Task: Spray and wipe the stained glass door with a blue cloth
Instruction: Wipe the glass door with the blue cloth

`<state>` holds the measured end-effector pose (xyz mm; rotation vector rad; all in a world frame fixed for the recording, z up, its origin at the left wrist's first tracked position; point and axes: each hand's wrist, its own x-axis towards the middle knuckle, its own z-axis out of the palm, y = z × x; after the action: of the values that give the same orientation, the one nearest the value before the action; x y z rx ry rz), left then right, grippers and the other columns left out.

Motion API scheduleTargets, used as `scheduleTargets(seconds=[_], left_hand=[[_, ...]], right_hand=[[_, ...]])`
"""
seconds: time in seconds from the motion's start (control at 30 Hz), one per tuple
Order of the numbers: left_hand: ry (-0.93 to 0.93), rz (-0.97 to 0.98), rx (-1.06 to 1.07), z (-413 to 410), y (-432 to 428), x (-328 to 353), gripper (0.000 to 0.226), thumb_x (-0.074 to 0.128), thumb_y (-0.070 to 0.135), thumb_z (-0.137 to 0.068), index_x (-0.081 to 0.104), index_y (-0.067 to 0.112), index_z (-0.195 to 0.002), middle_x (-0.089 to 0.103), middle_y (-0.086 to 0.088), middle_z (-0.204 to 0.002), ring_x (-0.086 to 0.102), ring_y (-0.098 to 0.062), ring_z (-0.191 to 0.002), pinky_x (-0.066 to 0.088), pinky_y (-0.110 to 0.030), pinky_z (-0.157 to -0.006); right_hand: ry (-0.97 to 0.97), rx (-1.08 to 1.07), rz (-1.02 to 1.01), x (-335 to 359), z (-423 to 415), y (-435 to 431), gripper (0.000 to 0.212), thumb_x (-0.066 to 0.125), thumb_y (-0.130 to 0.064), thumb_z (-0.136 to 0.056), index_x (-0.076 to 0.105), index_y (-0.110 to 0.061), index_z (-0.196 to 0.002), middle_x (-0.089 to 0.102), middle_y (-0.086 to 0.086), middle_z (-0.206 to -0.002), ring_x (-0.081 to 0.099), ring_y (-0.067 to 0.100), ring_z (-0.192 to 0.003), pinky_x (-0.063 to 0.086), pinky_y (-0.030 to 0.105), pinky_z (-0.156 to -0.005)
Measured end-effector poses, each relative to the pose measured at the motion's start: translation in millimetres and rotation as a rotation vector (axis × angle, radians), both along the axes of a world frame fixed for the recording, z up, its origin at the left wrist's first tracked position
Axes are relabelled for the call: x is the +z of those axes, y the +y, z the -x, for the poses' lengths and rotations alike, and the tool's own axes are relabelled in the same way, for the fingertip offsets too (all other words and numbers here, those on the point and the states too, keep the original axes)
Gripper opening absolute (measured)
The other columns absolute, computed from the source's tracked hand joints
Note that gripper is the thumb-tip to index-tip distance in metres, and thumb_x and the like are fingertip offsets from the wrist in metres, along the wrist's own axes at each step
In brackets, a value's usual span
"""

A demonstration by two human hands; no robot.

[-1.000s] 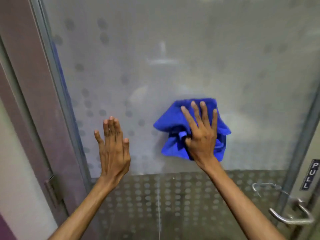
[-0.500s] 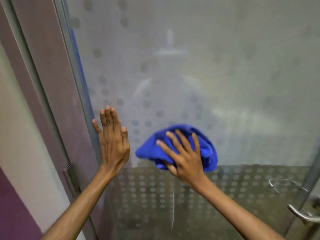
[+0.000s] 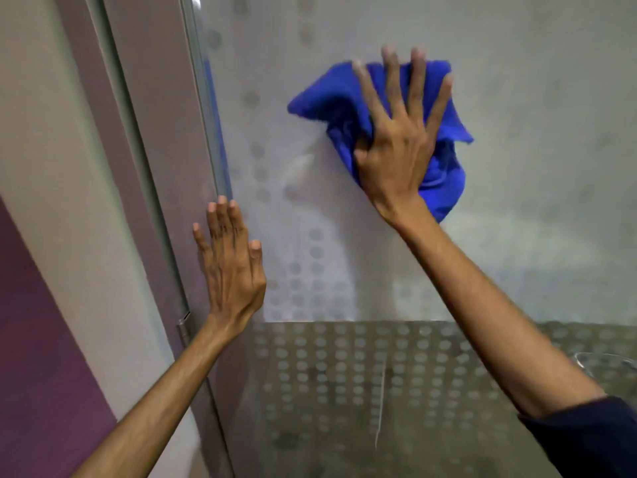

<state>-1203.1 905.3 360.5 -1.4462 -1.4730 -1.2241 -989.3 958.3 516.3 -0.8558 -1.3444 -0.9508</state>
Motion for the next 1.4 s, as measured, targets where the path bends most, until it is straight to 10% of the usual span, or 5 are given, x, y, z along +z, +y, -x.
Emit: scheduleTargets(seconds=[0.17,0.47,0.6,1.07,1.4], left_hand=[[-0.008,-0.008,0.001,31,-1,4,0.06,0.021,0.026,-0.103,0.005,-0.001,-0.154,0.01,-0.022,-0.162,-0.006,-0.02,-0.15,-0.008,-0.046,-0.121],[0.022,0.043,-0.047,76,-2,-47,0.059,0.03,0.019,-0.101,0.008,0.005,-0.155,0.009,-0.008,-0.162,-0.005,-0.017,-0.152,-0.005,-0.037,-0.123],[0.005,0.069,-0.101,81,-2,-48,0.058,0.031,0.015,-0.1,0.014,0.002,-0.154,0.009,-0.006,-0.162,-0.003,-0.018,-0.152,-0.003,-0.036,-0.124],[-0.069,-0.082,-0.184,90,-20,11,0.056,0.029,0.009,-0.102,0.009,0.002,-0.153,0.005,-0.007,-0.162,-0.003,-0.017,-0.152,-0.002,-0.037,-0.124],[0.092,-0.067,0.011,144,-19,6,0.054,0.03,0.014,-0.102,0.017,-0.001,-0.152,0.015,-0.014,-0.161,-0.001,-0.019,-0.152,0.003,-0.04,-0.124]], right_hand=[[0.147,0.044,-0.062,69,34,3,0.037,0.061,-0.028,-0.082,0.074,-0.021,-0.115,0.072,0.0,-0.118,0.063,0.029,-0.12,0.035,0.057,-0.111],[-0.444,0.252,0.304,-219,56,-19,0.083,0.076,0.002,-0.068,0.052,-0.02,-0.144,0.043,0.001,-0.155,0.031,0.022,-0.148,0.01,0.044,-0.124],[-0.654,0.187,0.286,-268,40,-20,0.07,0.055,0.007,-0.08,0.052,-0.022,-0.144,0.044,-0.002,-0.154,0.028,0.017,-0.15,0.016,0.042,-0.124],[-0.058,0.073,-0.049,69,117,-6,0.053,0.056,-0.02,-0.083,0.061,-0.026,-0.136,0.057,0.006,-0.143,0.049,0.032,-0.137,0.026,0.057,-0.116],[-0.651,0.184,0.183,-175,102,-24,0.067,0.059,-0.021,-0.081,0.049,-0.022,-0.147,0.038,0.004,-0.158,0.028,0.024,-0.15,0.012,0.048,-0.123]])
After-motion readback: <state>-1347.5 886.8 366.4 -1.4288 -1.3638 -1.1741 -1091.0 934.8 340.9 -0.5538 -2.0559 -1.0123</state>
